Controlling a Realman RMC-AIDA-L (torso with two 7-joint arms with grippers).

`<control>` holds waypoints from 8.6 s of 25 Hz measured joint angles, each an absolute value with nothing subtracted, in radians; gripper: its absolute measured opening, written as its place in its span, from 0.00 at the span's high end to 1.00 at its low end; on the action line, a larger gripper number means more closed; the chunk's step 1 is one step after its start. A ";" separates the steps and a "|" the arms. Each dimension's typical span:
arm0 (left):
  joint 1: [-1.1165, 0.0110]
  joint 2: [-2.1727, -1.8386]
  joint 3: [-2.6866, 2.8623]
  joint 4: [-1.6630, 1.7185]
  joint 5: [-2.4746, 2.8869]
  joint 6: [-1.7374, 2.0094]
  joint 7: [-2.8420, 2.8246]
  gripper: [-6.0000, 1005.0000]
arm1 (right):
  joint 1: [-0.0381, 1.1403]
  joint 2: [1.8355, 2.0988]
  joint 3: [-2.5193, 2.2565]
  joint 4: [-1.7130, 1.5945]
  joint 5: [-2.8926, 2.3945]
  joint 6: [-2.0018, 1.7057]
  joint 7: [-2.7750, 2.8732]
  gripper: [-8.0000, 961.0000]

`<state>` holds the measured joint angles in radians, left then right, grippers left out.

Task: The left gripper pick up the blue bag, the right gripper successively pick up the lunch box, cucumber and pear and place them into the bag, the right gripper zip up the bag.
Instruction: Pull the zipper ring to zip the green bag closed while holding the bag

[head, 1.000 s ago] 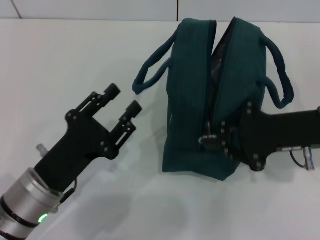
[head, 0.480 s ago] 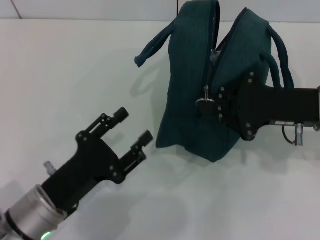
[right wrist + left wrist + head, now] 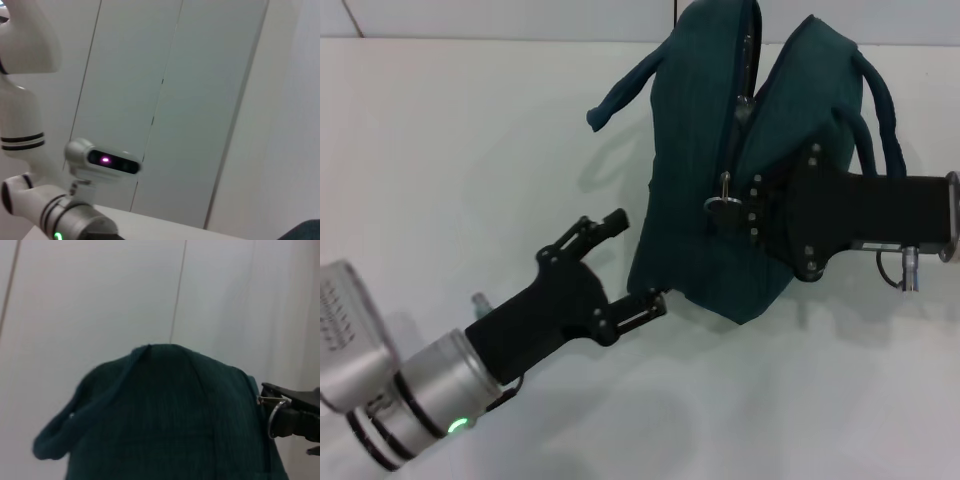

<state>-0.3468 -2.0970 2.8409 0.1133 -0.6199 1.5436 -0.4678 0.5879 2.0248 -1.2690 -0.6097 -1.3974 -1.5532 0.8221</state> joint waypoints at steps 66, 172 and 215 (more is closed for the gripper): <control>-0.458 -2.095 2.830 0.159 -0.549 1.464 -0.391 0.92 | 0.569 2.028 -1.408 -0.391 -0.821 -1.580 0.645 0.99; -0.593 -2.100 2.784 0.161 -0.575 1.483 -0.291 0.94 | 0.460 1.931 -1.446 -0.352 -0.949 -1.694 0.961 0.86; -0.595 -2.099 2.785 0.184 -0.567 1.460 -0.289 0.94 | 0.356 1.927 -1.239 -0.609 -1.242 -1.638 1.169 0.68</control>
<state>-0.5952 -2.0987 2.7849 0.1844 -0.5675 1.4601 -0.2890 0.3557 1.9267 -1.2387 -0.6090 -1.2420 -1.6384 1.1691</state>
